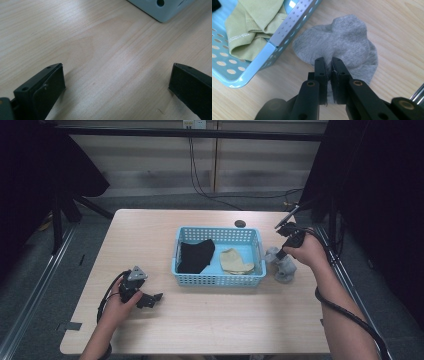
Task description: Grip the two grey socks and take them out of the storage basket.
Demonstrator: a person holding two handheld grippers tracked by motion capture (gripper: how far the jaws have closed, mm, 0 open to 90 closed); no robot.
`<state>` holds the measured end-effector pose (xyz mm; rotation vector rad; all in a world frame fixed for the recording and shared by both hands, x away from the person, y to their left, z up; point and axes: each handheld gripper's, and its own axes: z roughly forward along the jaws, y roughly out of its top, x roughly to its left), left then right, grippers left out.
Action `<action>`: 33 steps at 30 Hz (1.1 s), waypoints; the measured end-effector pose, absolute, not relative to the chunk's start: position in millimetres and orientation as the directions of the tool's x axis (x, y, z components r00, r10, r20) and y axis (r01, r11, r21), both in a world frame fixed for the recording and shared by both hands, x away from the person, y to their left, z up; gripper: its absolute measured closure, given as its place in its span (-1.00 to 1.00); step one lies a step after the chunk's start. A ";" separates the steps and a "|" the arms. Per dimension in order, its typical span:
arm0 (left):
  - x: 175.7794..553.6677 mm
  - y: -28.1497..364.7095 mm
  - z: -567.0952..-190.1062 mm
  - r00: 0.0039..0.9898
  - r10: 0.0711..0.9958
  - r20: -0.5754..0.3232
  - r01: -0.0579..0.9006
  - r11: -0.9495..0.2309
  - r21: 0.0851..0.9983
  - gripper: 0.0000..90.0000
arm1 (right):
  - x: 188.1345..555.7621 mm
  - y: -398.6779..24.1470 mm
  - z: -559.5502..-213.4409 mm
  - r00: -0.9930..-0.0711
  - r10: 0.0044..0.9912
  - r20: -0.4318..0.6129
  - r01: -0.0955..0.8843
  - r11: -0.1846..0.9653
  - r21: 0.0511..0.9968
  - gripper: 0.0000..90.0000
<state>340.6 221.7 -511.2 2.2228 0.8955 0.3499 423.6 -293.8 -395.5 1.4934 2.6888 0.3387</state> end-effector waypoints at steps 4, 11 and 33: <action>340.9 222.2 -510.9 0.729 0.685 -0.005 0.496 -0.522 0.694 -1.00 | 423.7 -292.8 -399.5 -0.543 0.837 0.061 0.828 0.522 0.206 0.85; 341.4 220.6 -511.5 0.725 0.688 -0.019 0.501 -0.509 0.699 -1.00 | 423.0 -295.6 -403.7 -0.549 0.834 0.054 0.823 0.528 0.211 0.79; 341.2 220.5 -511.3 0.730 0.684 -0.014 0.498 -0.518 0.696 -1.00 | 411.9 -300.1 -393.4 -0.525 0.849 0.060 0.834 0.499 0.235 -0.39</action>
